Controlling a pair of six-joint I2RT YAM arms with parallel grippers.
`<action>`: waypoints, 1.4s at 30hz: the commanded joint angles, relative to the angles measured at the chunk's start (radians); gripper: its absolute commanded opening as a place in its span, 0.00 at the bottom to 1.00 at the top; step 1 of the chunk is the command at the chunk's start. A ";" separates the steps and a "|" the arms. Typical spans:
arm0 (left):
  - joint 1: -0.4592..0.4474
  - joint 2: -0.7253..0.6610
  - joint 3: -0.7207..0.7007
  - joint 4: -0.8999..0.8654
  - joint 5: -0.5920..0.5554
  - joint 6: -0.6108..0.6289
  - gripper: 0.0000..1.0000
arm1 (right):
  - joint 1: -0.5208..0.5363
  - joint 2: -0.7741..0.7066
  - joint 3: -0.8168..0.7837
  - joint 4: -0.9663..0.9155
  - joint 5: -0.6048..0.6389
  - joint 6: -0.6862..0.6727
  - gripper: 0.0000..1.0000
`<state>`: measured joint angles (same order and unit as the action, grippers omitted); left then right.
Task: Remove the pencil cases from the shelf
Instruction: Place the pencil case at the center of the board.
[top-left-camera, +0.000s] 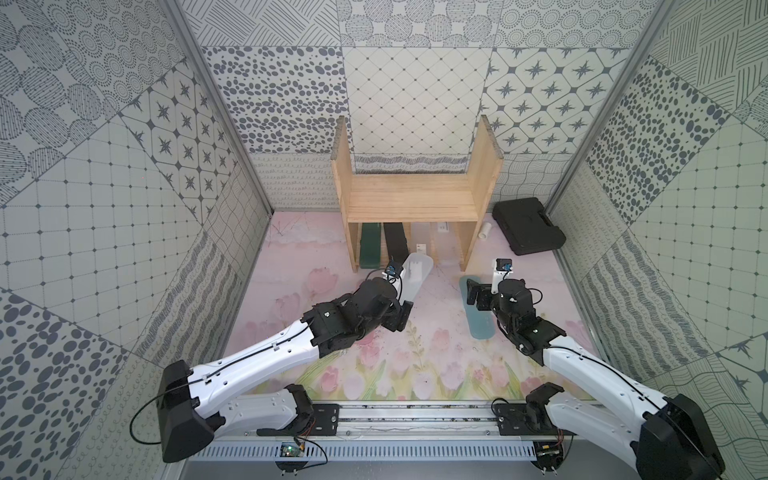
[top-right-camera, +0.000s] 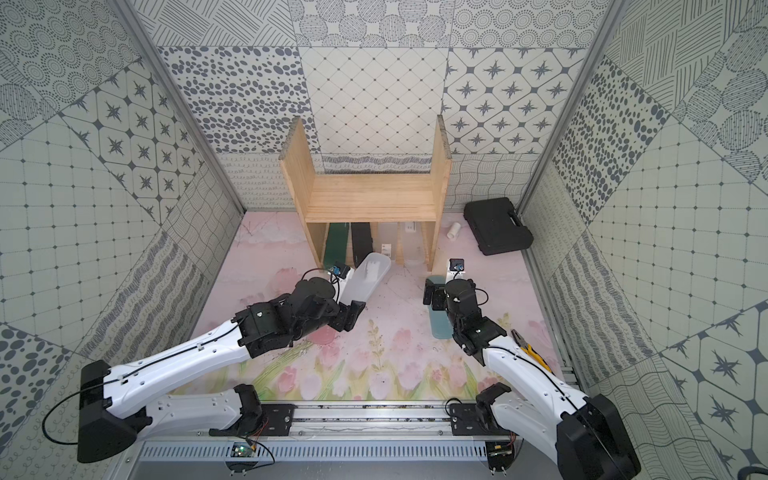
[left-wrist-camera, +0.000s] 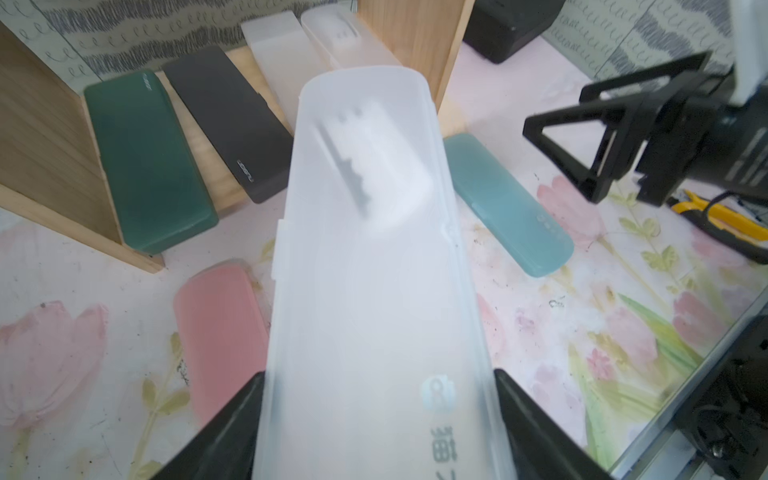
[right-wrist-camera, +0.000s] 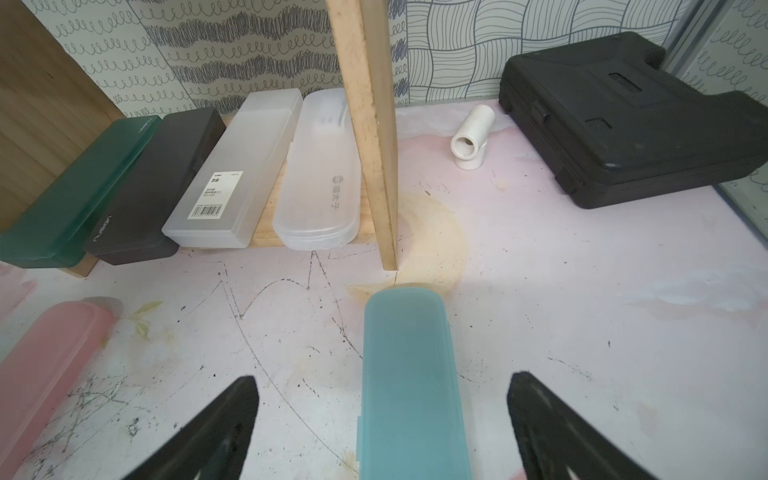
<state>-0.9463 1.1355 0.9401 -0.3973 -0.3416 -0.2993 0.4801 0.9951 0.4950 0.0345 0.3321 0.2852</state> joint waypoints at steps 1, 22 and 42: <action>-0.043 -0.011 -0.136 0.280 -0.084 -0.052 0.74 | -0.005 -0.013 -0.011 0.039 0.021 0.011 0.98; -0.137 0.379 -0.353 0.745 -0.462 -0.222 0.75 | -0.005 -0.005 -0.012 0.043 0.021 0.011 0.98; -0.122 0.531 -0.370 0.756 -0.567 -0.426 0.78 | -0.005 0.008 -0.009 0.047 0.010 0.011 0.98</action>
<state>-1.0714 1.6588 0.5789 0.3256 -0.8242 -0.6331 0.4763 0.9970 0.4950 0.0349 0.3447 0.2852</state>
